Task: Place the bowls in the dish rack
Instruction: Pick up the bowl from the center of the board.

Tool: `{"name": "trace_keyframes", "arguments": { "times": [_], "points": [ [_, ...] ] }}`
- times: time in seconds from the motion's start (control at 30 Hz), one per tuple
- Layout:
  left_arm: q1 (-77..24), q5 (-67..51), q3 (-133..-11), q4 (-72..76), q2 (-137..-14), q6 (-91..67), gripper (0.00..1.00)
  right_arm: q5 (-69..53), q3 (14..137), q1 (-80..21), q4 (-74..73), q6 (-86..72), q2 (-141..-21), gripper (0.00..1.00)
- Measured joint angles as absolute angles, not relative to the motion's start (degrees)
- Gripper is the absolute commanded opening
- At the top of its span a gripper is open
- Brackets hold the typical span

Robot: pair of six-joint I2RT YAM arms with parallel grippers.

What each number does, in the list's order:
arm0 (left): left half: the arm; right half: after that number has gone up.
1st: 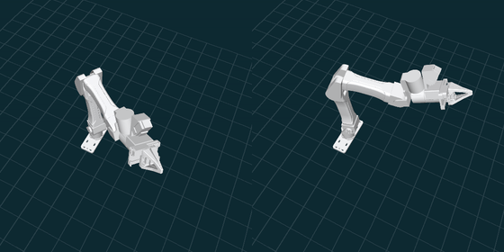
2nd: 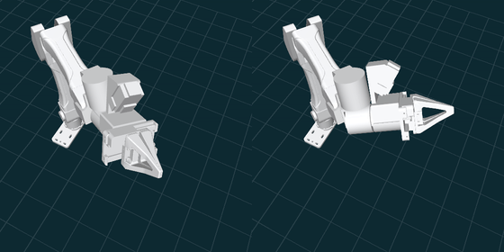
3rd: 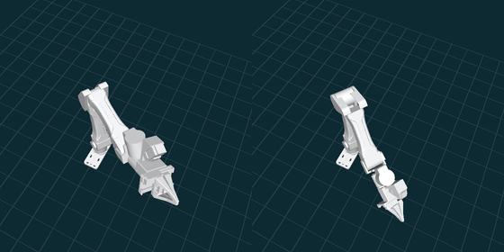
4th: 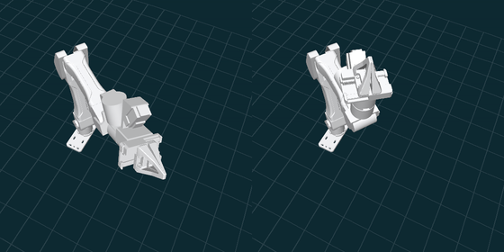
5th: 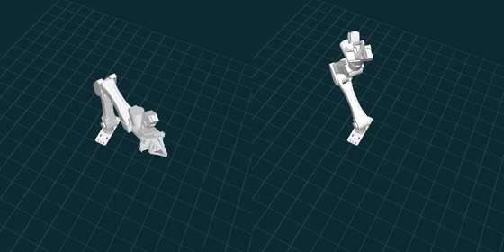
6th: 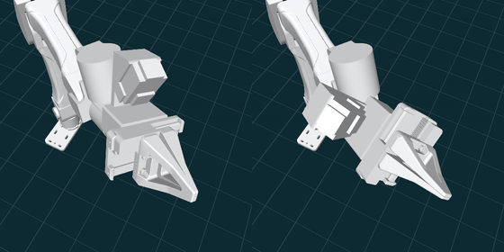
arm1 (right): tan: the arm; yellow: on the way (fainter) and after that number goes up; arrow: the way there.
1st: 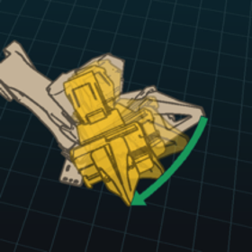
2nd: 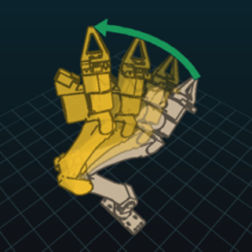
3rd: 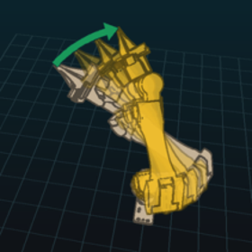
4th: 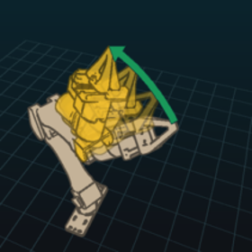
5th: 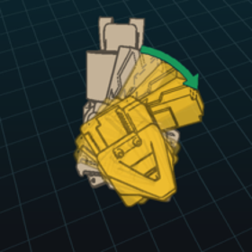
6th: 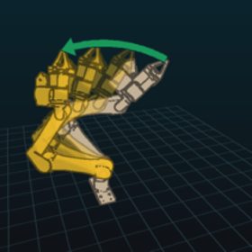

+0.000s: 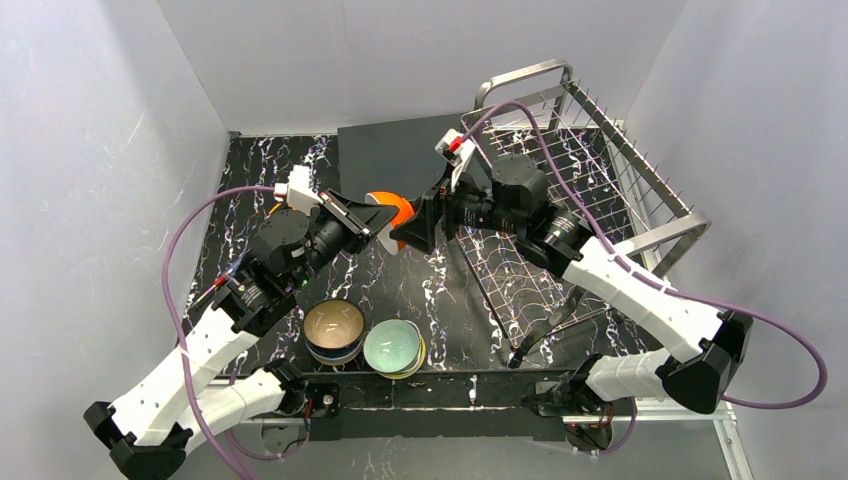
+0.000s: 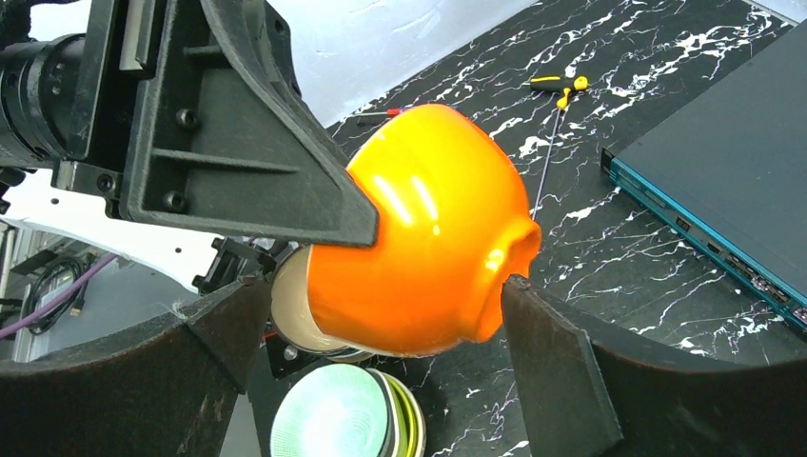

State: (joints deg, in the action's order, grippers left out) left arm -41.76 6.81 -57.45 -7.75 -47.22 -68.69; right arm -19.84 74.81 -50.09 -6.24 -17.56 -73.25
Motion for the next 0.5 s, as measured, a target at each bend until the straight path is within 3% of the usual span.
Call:
{"name": "trace_keyframes", "arguments": {
  "times": [0.5],
  "points": [
    [-41.8,5.9,-57.9,-5.6,-49.3,-70.8,0.0,-12.8,76.4,-53.4,-7.6,-13.5,-75.4,0.99]
  ]
}}
